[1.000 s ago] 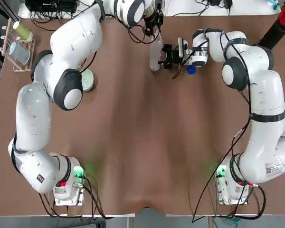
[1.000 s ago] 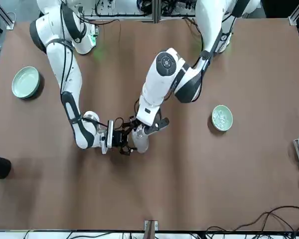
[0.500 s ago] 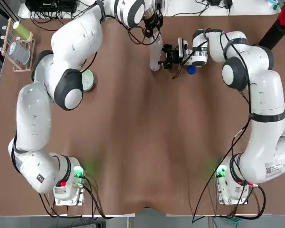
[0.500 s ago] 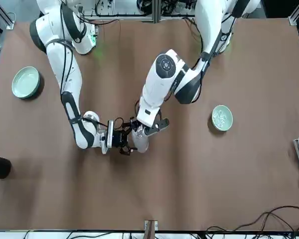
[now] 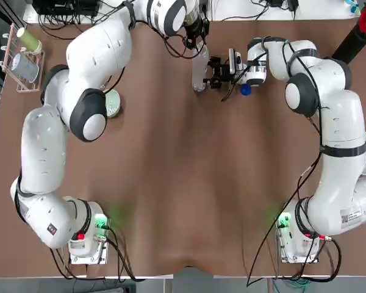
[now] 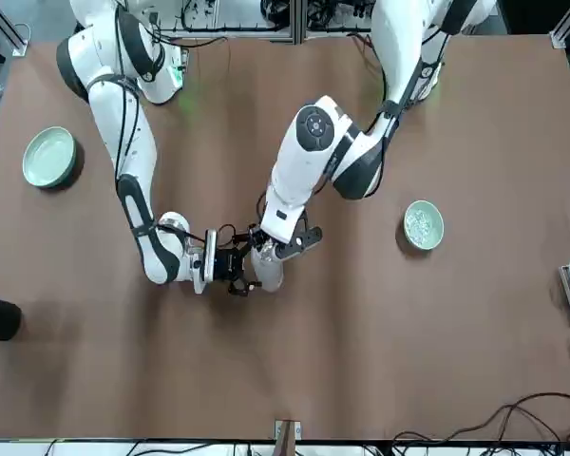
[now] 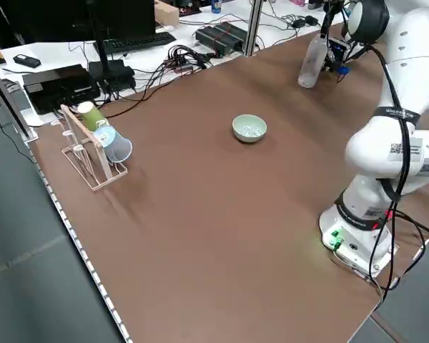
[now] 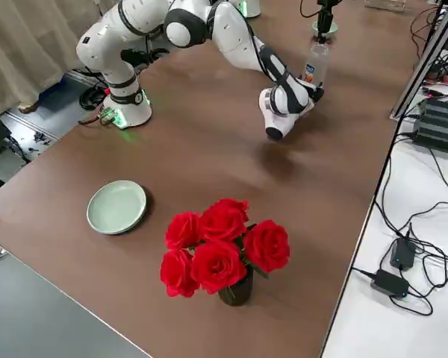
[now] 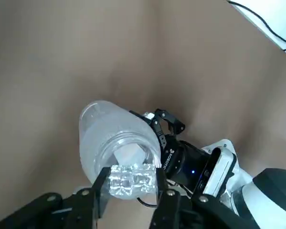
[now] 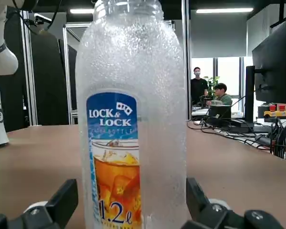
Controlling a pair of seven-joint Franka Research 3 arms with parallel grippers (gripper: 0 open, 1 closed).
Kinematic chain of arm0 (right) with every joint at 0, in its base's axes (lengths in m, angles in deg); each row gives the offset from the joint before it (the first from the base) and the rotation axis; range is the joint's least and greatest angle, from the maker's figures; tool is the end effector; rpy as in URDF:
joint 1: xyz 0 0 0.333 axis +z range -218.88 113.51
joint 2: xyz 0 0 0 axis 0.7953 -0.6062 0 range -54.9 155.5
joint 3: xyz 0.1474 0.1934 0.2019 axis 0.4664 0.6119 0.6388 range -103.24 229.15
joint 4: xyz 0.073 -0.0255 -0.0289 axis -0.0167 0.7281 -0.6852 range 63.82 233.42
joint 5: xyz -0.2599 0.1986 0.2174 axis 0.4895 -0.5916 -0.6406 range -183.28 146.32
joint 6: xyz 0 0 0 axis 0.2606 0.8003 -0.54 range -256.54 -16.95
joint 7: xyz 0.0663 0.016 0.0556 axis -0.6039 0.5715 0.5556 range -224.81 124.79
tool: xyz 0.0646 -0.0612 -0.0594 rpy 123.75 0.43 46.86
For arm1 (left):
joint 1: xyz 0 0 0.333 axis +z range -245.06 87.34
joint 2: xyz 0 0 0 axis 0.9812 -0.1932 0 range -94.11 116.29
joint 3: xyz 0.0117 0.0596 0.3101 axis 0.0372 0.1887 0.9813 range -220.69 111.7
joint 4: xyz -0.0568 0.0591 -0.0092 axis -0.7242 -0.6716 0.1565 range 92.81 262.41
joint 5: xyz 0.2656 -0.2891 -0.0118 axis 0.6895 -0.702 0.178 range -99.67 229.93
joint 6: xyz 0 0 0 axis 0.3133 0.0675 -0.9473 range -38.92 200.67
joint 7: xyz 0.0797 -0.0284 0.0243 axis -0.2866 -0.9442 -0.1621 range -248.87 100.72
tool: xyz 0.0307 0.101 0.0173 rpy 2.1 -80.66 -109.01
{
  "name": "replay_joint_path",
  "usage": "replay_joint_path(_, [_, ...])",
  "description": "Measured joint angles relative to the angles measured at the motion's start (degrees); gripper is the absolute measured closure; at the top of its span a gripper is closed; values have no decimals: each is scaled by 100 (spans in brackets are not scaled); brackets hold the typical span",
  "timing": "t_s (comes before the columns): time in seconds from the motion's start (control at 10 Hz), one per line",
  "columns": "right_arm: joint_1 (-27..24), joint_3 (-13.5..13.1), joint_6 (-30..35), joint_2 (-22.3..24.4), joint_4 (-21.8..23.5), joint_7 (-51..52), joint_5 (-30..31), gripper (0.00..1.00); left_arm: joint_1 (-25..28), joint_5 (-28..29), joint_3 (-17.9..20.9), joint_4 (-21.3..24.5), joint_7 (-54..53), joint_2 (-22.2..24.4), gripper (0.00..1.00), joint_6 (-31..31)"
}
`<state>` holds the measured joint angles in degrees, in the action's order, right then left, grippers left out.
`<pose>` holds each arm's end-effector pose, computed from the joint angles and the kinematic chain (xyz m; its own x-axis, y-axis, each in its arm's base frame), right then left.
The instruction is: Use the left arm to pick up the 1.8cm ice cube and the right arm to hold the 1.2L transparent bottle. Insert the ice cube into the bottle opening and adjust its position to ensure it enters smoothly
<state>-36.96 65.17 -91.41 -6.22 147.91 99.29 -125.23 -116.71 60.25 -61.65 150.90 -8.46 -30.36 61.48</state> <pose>0.6082 0.2844 0.0890 0.0007 -0.0426 0.9991 0.9992 -0.0405 -0.0024 0.5718 -0.5320 0.4185 0.9046 0.4261 -0.0137 0.4011 -0.8396 0.3663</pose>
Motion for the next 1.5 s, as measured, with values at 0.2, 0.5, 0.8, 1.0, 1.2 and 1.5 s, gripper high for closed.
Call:
replay_joint_path(0.2, [0,-2,0,0,-5,0,-4,0,0,0,0,0,-2,0,49,0])
replay_joint_path(0.5, [-5,-15,0,0,-9,1,-6,0,0,0,0,-5,-2,1,44,0])
replay_joint_path(0.8, [-37,-30,7,0,-19,0,-8,0,-1,0,0,-23,-2,52,15,0])
replay_joint_path(1.0, [-113,-42,16,0,-23,0,-9,0,0,0,2,-25,-2,128,11,-7])
replay_joint_path(1.2, [-145,-43,17,0,-30,-39,-9,0,35,2,17,-26,-16,246,9,-344])
replay_joint_path(1.5, [-282,-45,118,34,-60,-186,-9,0,340,19,72,268,-450,753,2,-1001])
